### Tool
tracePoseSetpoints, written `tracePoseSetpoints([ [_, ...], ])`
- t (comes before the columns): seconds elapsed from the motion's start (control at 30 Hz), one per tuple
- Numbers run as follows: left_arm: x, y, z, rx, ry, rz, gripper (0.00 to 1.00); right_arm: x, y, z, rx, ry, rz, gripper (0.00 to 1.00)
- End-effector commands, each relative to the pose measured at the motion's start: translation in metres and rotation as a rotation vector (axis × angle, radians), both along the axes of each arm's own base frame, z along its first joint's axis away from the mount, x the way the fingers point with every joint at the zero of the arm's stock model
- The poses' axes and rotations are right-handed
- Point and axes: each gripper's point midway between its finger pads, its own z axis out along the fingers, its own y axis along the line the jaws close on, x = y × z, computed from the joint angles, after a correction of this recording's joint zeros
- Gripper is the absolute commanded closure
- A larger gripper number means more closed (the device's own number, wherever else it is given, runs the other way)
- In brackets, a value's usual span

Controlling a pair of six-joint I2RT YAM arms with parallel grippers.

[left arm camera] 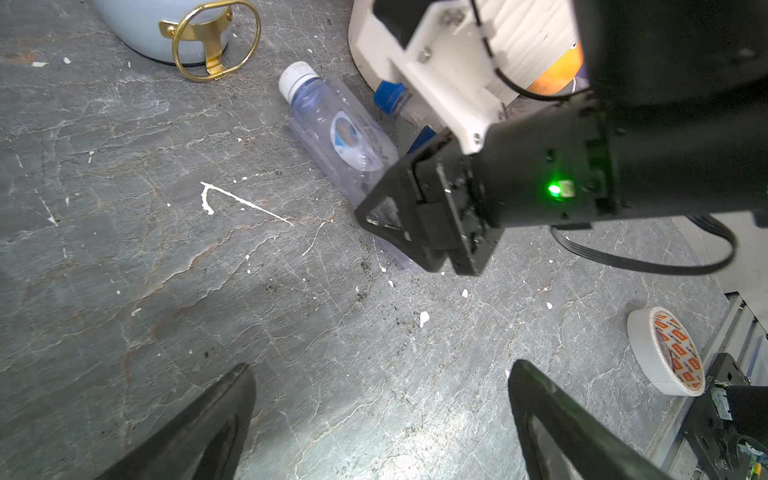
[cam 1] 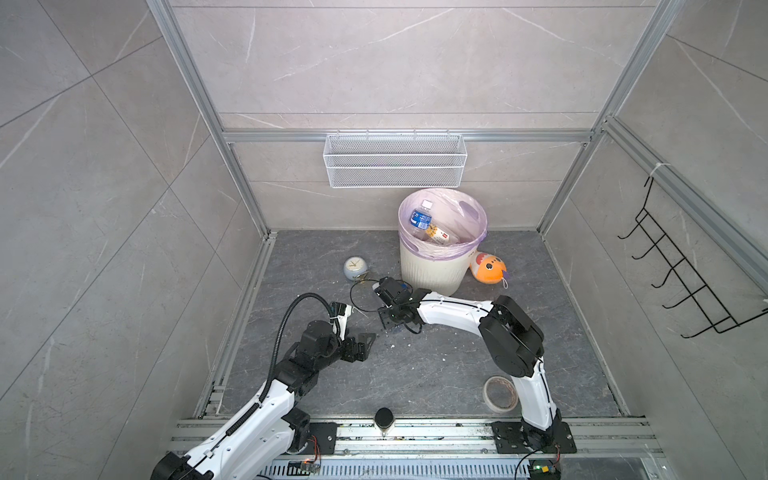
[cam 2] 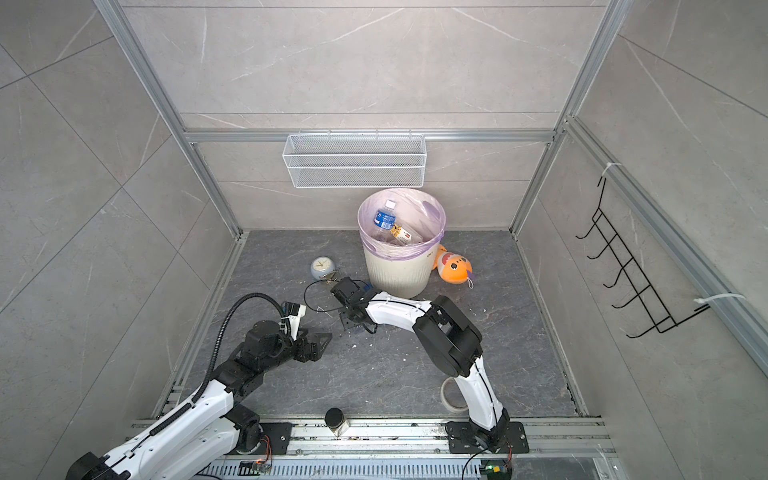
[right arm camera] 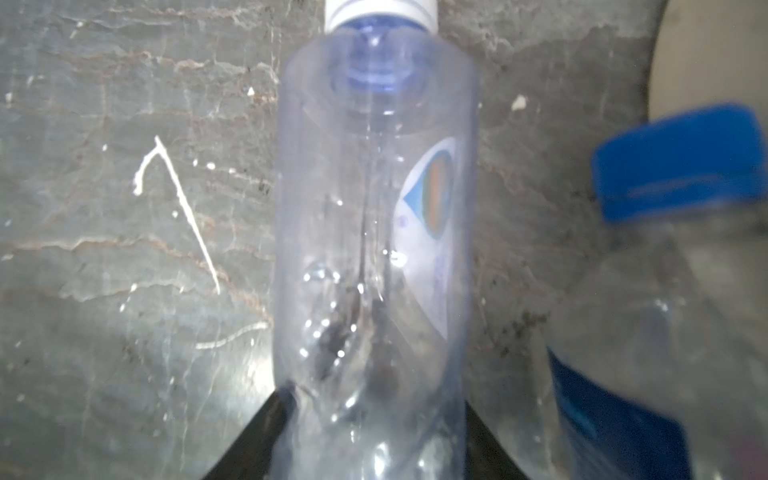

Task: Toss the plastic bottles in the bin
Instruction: 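Lower the right gripper around the white-capped clear bottle beside the bin, then close the right gripper on the white-capped bottle and lift it upright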

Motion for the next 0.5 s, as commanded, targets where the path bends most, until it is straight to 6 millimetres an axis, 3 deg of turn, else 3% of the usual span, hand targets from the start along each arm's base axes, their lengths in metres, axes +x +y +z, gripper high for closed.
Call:
tracePoseSetpoints([
  [0.0, 0.005, -0.003, 0.009, 0.0, -0.051, -0.012, 0.03, -0.008, 0.004, 0.031, 0.075, -0.074, 0.019, 0.47],
  [0.2, 0.008, -0.003, 0.006, 0.015, -0.041, -0.003, 0.03, -0.037, -0.011, 0.049, 0.138, -0.148, 0.037, 0.47],
  [0.47, 0.011, -0.006, 0.003, 0.035, -0.018, -0.01, 0.03, -0.071, -0.048, 0.06, 0.179, -0.251, 0.018, 0.47],
])
